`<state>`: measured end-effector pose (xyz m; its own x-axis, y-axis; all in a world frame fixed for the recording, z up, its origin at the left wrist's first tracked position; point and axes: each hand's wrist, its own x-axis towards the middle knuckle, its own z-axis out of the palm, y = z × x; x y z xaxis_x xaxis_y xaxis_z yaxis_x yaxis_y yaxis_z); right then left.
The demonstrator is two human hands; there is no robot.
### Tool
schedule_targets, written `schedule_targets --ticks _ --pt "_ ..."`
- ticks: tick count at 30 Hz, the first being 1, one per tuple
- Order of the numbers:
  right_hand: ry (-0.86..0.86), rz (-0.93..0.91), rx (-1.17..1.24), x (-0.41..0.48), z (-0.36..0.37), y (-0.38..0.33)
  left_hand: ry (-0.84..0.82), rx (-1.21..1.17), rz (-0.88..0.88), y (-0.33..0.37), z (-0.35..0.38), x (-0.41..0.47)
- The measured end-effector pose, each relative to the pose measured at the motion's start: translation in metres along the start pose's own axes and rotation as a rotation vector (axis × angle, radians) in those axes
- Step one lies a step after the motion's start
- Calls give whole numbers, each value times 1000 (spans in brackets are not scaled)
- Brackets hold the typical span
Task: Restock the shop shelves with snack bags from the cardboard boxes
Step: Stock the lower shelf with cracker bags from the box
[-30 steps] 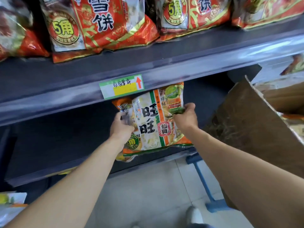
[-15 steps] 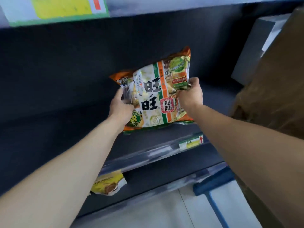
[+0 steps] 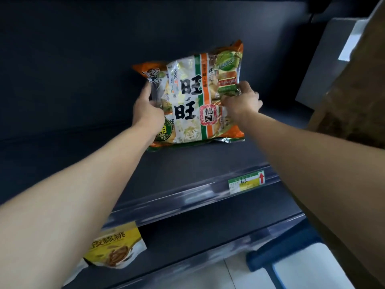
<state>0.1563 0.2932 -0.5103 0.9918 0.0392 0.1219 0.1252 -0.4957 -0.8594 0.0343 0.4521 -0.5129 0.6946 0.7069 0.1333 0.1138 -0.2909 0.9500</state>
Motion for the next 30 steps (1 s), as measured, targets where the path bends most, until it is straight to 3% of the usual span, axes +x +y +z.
schedule_targets --ticks 24,30 --pt "-165 -5 192 74 70 -4 66 65 10 -9 19 63" --pt "35 -155 65 42 56 -5 235 121 0 -1 17 51"
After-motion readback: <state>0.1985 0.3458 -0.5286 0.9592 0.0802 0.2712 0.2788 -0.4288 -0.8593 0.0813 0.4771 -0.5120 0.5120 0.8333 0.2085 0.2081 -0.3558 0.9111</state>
